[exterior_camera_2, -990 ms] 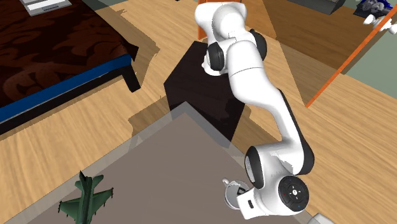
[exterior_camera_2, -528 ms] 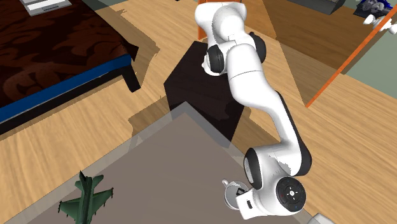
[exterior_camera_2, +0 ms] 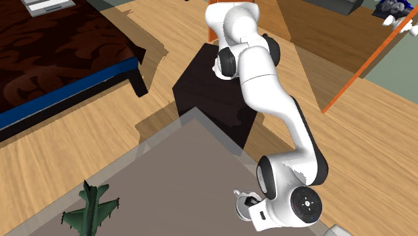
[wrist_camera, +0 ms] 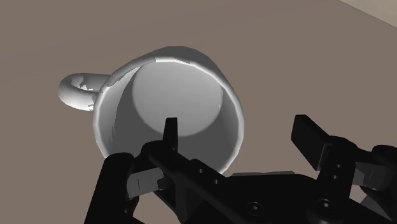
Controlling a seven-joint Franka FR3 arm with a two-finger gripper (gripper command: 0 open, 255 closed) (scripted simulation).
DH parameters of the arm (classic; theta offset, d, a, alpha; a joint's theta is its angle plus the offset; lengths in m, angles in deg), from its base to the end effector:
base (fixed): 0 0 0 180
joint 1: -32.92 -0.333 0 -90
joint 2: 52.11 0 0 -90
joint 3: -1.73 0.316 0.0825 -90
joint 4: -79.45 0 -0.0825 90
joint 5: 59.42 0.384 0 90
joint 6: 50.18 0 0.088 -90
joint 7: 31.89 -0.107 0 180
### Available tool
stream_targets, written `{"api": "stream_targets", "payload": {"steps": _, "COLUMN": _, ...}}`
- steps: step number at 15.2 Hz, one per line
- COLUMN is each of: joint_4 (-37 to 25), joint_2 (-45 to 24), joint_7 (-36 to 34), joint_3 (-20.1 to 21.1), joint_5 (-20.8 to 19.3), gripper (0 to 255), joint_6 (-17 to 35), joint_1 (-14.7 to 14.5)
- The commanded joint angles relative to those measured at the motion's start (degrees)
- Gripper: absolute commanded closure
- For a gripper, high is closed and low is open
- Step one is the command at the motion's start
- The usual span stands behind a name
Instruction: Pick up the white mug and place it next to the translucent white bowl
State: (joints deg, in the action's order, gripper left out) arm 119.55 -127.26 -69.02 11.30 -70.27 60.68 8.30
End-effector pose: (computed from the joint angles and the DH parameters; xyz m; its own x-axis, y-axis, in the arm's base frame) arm 0.6945 0.3766 0.1360 0.9942 -0.0966 -0.0471 -0.0943 -0.9943 0.0488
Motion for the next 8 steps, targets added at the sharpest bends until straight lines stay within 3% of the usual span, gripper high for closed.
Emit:
{"api": "stream_targets", "payload": {"steps": 1, "joint_4": 0.8, "joint_2": 1.5, "joint_7": 0.0, "joint_3": 0.1, "joint_5": 0.0, "gripper": 0, "joint_6": -0.7, "joint_1": 0.1}}
{"api": "stream_targets", "payload": {"steps": 4, "joint_4": 1.1, "joint_2": 4.6, "joint_7": 0.0, "joint_3": 0.3, "joint_5": 0.2, "gripper": 0, "joint_6": -3.5, "joint_1": 0.1}}
{"api": "stream_targets", "payload": {"steps": 8, "joint_4": 1.1, "joint_2": 4.6, "joint_7": 0.0, "joint_3": 0.3, "joint_5": 0.2, "gripper": 0, "joint_6": -3.5, "joint_1": 0.1}}
